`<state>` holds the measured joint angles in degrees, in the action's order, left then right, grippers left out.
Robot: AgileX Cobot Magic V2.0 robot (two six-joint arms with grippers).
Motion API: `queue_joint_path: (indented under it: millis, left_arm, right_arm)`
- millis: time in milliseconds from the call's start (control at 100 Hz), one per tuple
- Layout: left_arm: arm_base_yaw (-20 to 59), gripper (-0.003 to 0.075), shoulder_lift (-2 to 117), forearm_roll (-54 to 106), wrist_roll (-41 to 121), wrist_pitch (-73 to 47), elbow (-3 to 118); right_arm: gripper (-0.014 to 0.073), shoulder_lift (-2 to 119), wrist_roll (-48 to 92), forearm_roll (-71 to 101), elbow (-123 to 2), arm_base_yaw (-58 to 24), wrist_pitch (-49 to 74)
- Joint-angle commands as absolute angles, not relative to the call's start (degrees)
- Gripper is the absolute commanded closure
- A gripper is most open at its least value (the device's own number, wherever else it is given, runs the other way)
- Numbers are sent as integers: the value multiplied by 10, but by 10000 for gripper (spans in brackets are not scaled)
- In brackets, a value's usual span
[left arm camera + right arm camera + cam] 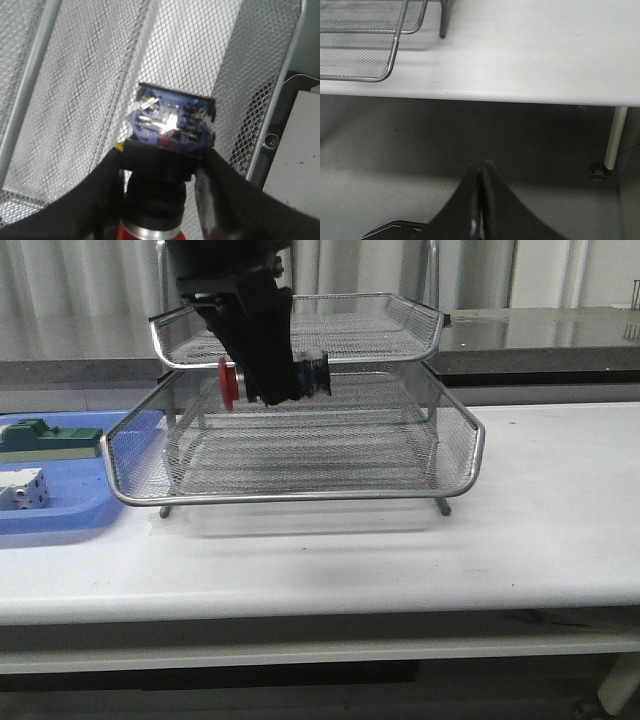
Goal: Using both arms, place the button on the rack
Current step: 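Carry the button over the pulled-out middle tray and lower it onto the mesh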
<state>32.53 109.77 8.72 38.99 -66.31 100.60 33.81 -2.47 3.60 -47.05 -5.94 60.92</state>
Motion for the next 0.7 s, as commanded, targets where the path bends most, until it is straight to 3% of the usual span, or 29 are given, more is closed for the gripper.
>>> queue_joint_path:
  millis: [0, 690]
  left_arm:
    - [330, 731, 1080, 97, 388, -641, 1022]
    - [330, 703, 1120, 97, 388, -640, 1022]
  right_arm:
    - [664, 339, -22, 32, -485, -55, 578]
    - [664, 339, -22, 32, -485, -55, 578]
